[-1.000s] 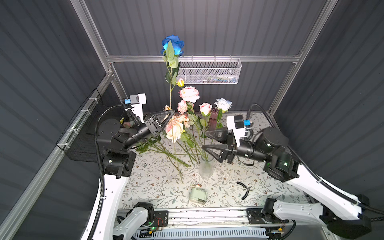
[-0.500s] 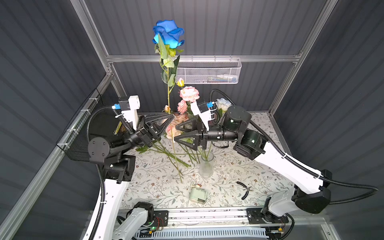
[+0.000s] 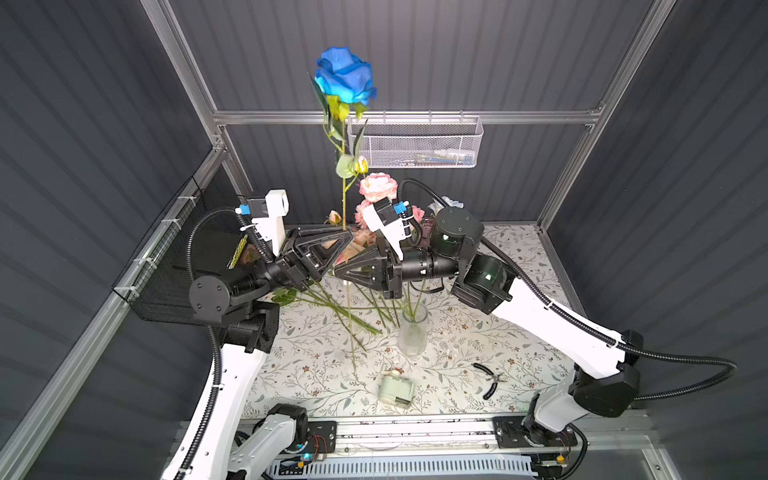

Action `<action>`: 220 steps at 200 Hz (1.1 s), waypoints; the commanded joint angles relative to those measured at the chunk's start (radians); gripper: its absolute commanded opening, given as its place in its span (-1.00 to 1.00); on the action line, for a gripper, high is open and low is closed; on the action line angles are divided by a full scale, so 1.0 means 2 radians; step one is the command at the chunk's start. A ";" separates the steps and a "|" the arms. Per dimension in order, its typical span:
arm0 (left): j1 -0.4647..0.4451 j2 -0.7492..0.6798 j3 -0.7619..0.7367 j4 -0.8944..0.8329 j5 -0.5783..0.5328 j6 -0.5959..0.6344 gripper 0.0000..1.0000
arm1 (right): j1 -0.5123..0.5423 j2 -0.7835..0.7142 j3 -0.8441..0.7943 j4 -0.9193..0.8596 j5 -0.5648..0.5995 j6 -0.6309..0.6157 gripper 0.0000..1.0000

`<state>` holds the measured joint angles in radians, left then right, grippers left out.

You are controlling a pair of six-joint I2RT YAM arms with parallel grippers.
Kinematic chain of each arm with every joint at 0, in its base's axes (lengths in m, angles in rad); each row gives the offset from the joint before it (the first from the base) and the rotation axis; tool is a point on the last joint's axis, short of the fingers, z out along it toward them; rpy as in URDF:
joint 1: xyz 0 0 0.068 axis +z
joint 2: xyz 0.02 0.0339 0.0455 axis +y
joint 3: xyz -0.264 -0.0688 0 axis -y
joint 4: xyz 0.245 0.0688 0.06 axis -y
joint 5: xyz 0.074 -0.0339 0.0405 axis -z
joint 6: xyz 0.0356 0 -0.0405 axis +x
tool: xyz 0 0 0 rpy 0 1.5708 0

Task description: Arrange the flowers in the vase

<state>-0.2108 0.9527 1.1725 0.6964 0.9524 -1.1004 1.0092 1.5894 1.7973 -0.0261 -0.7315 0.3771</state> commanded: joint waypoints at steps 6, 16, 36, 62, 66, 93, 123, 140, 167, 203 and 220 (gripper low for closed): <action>-0.003 -0.021 -0.005 -0.043 -0.016 0.035 0.99 | 0.002 -0.044 -0.031 0.017 0.022 -0.019 -1.00; -0.003 -0.032 -0.003 -0.074 -0.029 0.057 0.99 | 0.002 -0.071 -0.057 0.018 0.040 -0.033 -1.00; -0.003 -0.067 0.001 -0.170 -0.082 0.122 1.00 | 0.002 -0.125 -0.106 0.013 0.078 -0.062 -1.00; -0.003 -0.129 -0.001 -0.321 -0.230 0.217 1.00 | 0.002 -0.209 -0.177 -0.001 0.153 -0.105 -1.00; -0.002 -0.138 -0.007 -0.335 -0.252 0.224 1.00 | 0.002 -0.224 -0.190 -0.006 0.168 -0.114 -1.00; -0.003 -0.189 -0.060 -0.401 -0.386 0.237 1.00 | 0.002 -0.294 -0.246 -0.029 0.277 -0.164 -1.00; -0.002 -0.237 -0.116 -0.521 -0.569 0.207 0.99 | 0.002 -0.326 -0.277 -0.029 0.361 -0.213 -1.00; -0.002 -0.254 -0.157 -0.532 -0.592 0.189 1.00 | 0.002 -0.327 -0.287 -0.015 0.384 -0.234 -1.00; -0.002 -0.251 -0.198 -0.550 -0.602 0.170 0.99 | 0.000 -0.307 -0.311 0.030 0.426 -0.276 -1.00; -0.002 -0.222 -0.209 -0.574 -0.623 0.166 0.99 | -0.024 -0.283 -0.347 0.115 0.419 -0.283 -1.00; -0.002 -0.211 -0.211 -0.569 -0.614 0.169 0.99 | -0.035 -0.276 -0.354 0.125 0.411 -0.272 -1.00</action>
<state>-0.2108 0.5076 0.7559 -0.4278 -0.2508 -0.7563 0.9691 1.0367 1.0996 0.0982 0.0788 -0.1589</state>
